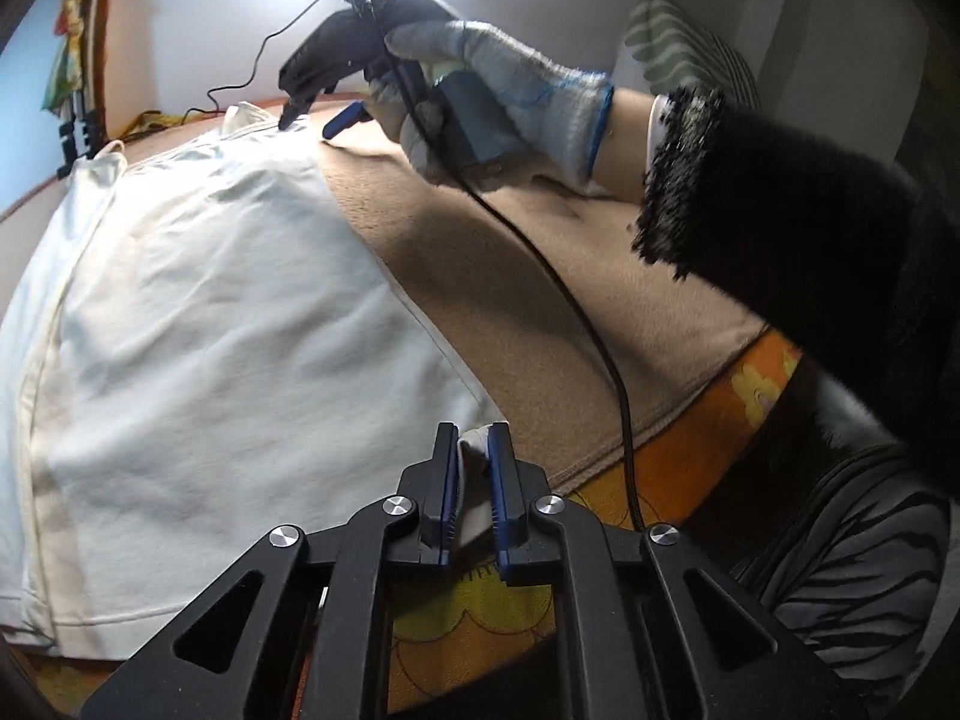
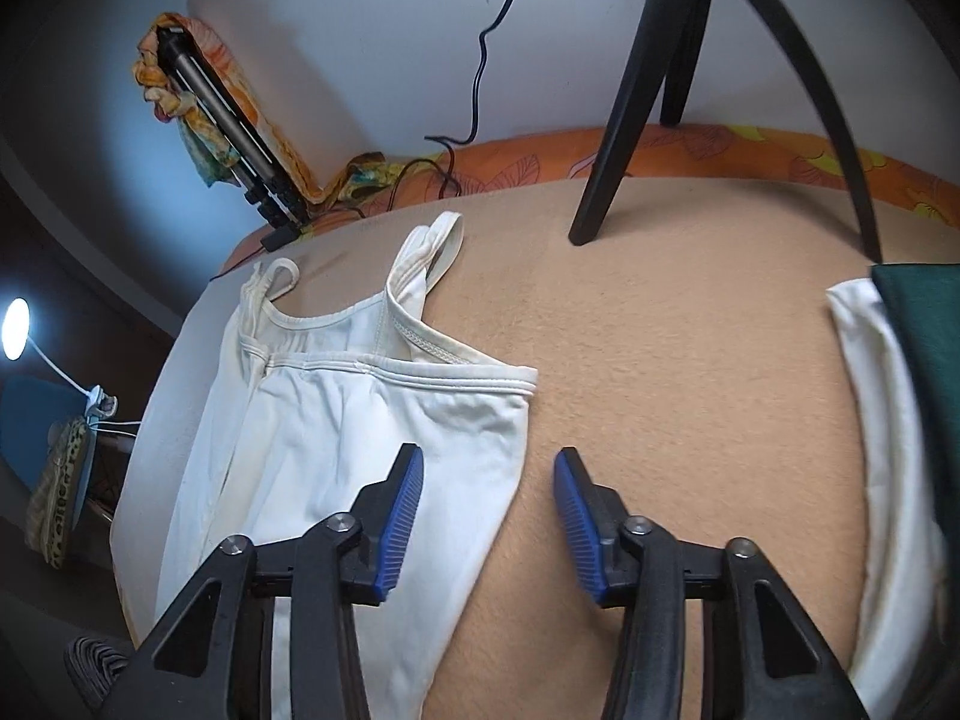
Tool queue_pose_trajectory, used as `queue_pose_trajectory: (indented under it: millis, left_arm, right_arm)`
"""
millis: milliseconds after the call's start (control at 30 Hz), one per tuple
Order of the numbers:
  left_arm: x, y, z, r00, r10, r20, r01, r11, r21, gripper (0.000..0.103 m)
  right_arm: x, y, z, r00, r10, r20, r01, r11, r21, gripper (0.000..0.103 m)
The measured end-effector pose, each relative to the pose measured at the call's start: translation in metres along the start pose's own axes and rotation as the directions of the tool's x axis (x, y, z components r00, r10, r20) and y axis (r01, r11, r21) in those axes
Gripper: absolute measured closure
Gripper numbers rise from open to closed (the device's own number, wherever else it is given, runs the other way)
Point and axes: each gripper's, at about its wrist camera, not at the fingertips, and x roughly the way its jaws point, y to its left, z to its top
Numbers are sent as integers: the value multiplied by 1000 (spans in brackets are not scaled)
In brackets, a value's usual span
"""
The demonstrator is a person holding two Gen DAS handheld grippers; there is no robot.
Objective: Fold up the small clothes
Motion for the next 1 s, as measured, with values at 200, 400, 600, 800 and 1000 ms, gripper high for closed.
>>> queue_pose_trajectory:
  millis: [200, 400, 600, 800, 1000]
  left_arm:
    - [-18, 3, 3, 998, -27, 54, 30, 998, -53, 96]
    - [-35, 9, 1, 994, -35, 103, 43, 996, -76, 96]
    - [-54, 26, -6, 988, -30, 150, 47, 992, -113, 96]
    - [-75, 42, -19, 981, -14, 196, 43, 988, -146, 96]
    - [-88, 70, -35, 975, 2, 222, 44, 978, -203, 96]
  right_arm:
    - [6, -2, 3, 1000, -13, -3, 13, 1000, 3, 90]
    - [-3, 4, 8, 999, -46, -4, 46, 999, 13, 102]
    - [-19, 28, 16, 993, -118, 30, 119, 993, -20, 103]
    - [-28, 75, 26, 979, -196, 62, 202, 974, -100, 103]
    - [-15, 128, 30, 968, -244, 63, 251, 953, -170, 103]
